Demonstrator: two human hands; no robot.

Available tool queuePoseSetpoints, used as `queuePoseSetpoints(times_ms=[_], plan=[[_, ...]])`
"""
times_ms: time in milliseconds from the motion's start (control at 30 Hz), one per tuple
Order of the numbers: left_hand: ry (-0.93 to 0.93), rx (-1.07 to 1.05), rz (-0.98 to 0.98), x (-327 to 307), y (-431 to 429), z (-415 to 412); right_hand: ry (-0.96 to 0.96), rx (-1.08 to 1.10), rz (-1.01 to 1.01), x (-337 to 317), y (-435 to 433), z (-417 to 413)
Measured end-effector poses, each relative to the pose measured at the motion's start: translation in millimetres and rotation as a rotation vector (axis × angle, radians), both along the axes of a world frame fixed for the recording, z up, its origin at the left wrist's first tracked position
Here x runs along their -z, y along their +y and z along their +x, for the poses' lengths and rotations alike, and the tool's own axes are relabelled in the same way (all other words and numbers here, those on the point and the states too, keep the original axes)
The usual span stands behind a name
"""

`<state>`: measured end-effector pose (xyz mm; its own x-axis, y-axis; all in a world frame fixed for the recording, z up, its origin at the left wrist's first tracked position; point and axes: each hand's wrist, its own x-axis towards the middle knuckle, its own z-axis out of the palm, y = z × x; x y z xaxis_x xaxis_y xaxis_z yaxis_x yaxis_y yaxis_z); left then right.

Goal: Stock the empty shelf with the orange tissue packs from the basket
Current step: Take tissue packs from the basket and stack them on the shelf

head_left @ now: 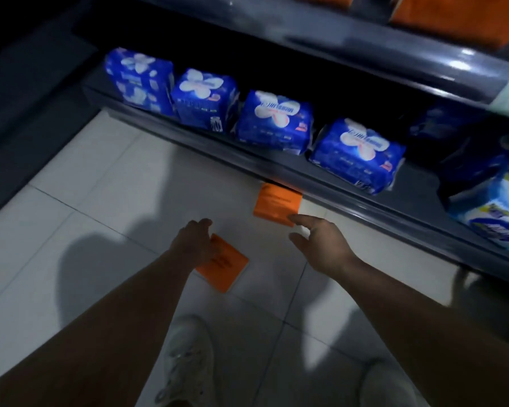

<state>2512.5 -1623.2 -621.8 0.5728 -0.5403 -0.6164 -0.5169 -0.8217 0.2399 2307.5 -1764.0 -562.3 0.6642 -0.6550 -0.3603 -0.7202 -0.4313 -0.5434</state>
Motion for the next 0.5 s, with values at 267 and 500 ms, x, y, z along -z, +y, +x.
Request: queuePoseSetpoints(times_ms=[267,500], plan=[[0.052,0.145,0.082,58.6,-4.0,4.8,0.035,-0.004,-0.014,50.9,-20.7,21.0],[0.113,0.100,-0.004,59.2,-4.5,15.4,0.054,-0.113,-0.062,70.9,-35.4,29.8]])
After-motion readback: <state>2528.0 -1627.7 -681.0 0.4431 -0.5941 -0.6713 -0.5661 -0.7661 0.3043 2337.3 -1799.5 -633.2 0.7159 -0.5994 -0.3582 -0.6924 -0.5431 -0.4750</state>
